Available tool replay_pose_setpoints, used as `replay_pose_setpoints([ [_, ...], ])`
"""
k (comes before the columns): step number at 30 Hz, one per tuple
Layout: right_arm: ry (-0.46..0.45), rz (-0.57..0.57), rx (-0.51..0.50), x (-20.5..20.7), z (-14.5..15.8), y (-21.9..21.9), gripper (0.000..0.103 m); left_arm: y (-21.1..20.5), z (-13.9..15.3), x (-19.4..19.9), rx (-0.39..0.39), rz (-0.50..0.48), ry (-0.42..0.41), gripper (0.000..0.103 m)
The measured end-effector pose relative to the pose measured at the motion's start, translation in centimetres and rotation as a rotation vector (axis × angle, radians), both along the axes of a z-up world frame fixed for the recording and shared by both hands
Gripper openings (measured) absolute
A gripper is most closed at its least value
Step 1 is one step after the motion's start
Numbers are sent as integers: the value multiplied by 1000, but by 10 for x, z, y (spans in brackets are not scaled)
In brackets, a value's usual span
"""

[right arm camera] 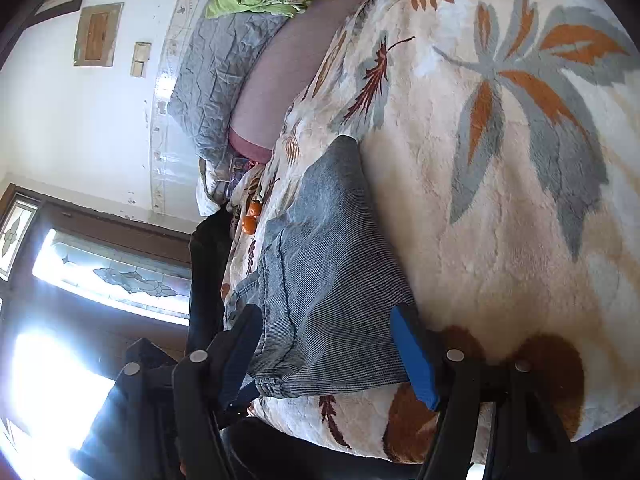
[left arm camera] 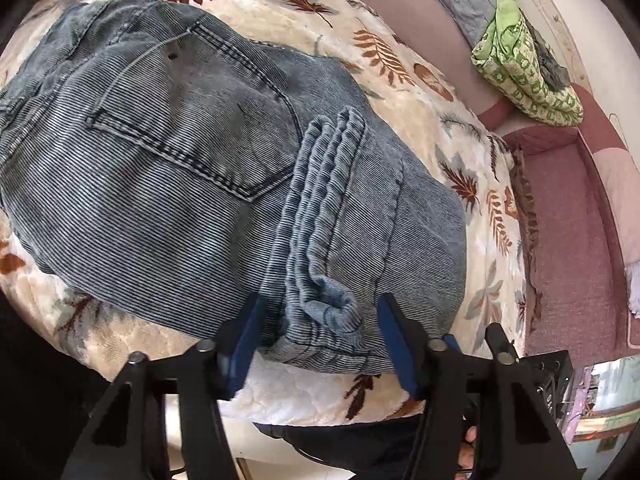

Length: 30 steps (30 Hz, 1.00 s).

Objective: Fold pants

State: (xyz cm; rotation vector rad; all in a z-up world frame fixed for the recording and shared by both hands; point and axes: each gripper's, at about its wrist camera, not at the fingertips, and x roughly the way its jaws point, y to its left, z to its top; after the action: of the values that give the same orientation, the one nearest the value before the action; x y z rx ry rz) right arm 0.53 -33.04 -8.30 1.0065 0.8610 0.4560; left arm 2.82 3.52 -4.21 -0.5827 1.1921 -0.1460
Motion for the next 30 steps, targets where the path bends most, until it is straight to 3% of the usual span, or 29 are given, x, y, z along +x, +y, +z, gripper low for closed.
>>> replay_pose_setpoints([
  [2, -1, 1, 1, 0, 0, 0, 70, 6, -4, -2, 14, 10, 11, 32],
  [12, -2, -1, -3, 0, 0, 1, 70, -3, 0, -16, 147, -79, -20, 32],
  [20, -3, -3, 3, 0, -1, 1, 70, -7, 6, -15, 171, -87, -27, 32],
  [22, -4, -2, 4, -1, -1, 1, 70, -7, 26, -20, 198, -59, -80, 32],
  [25, -5, -3, 2, -1, -1, 1, 70, -12, 72, -32, 242, -48, -283, 32],
  [27, -4, -5, -1, -1, -1, 1, 70, -21, 92, -30, 242, -80, -367, 41],
  [30, -5, -7, -13, -1, 0, 3, 71, -42, 89, -16, 224, -166, -376, 45],
])
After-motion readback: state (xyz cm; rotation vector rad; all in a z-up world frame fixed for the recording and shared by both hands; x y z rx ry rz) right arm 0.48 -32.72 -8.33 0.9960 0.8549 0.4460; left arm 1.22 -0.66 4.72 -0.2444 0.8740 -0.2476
